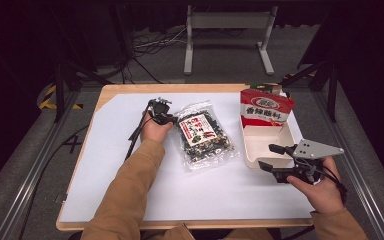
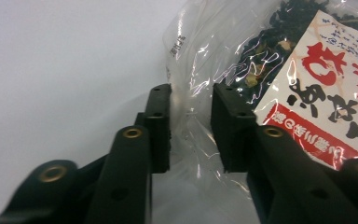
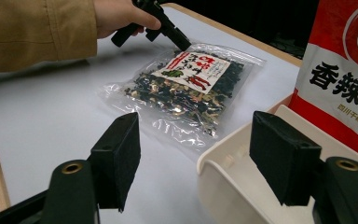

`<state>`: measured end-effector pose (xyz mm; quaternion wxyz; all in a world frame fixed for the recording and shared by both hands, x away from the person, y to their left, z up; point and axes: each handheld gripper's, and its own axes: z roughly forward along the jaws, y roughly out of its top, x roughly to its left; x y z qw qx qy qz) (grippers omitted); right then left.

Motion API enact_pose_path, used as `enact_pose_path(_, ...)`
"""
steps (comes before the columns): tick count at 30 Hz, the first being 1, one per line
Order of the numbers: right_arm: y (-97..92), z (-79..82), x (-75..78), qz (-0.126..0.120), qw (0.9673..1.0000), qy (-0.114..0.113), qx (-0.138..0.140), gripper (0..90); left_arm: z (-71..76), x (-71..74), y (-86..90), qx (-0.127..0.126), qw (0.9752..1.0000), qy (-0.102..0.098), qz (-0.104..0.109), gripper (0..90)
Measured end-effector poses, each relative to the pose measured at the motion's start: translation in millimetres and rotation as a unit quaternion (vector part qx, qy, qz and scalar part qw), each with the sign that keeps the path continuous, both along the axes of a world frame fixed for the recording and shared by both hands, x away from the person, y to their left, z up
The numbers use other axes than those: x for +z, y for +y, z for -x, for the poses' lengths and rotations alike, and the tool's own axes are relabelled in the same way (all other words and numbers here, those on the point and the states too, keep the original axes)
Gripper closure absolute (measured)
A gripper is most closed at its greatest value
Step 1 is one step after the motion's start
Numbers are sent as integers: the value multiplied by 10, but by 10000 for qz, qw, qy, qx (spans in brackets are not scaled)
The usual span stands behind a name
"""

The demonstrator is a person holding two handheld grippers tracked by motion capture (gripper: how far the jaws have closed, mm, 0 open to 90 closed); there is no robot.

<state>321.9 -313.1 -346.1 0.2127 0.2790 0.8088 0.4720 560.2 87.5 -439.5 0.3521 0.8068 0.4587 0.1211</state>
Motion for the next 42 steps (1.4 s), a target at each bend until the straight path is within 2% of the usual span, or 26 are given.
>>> enact_pose_path(5, -13, -2, -8, -5, 10000, 16, -11, 332, -2, 10, 1, 2, 10000, 7, 4, 781)
enact_pose_path(9, -26, -2, -15, -4, 10000, 27, -27, 333, -33, 46, 20, -42, 9996, 263, 85, 816)
enact_pose_path(10, -30, -1, -18, -9, 10000, 33, -37, 333, -34, 50, 17, -32, 9996, 272, 86, 824)
enact_pose_path(15, -51, -9, -39, -1, 10000, 57, -61, 338, -40, 116, 1, -22, 9996, 276, -50, 897)
enact_pose_path(23, -57, -12, -46, -9, 10000, 71, -58, 338, -22, 137, 4, -49, 9997, 193, -120, 900)
enact_pose_path(26, -60, -18, -50, 1, 10000, 63, -71, 336, -5, 156, 30, -26, 9998, 182, -11, 900)
enact_pose_path(30, -59, -22, -47, -8, 10000, 65, -74, 336, 19, 213, 90, -139, 9996, 204, 126, 900)
enact_pose_path(33, -57, -29, -43, -11, 9999, 70, -76, 335, 64, 285, 130, -166, 9994, 123, 260, 900)
enact_pose_path(42, -9, -53, -16, -5, 10000, 52, -17, 334, 272, 658, 212, -405, 9979, -353, 363, 900)
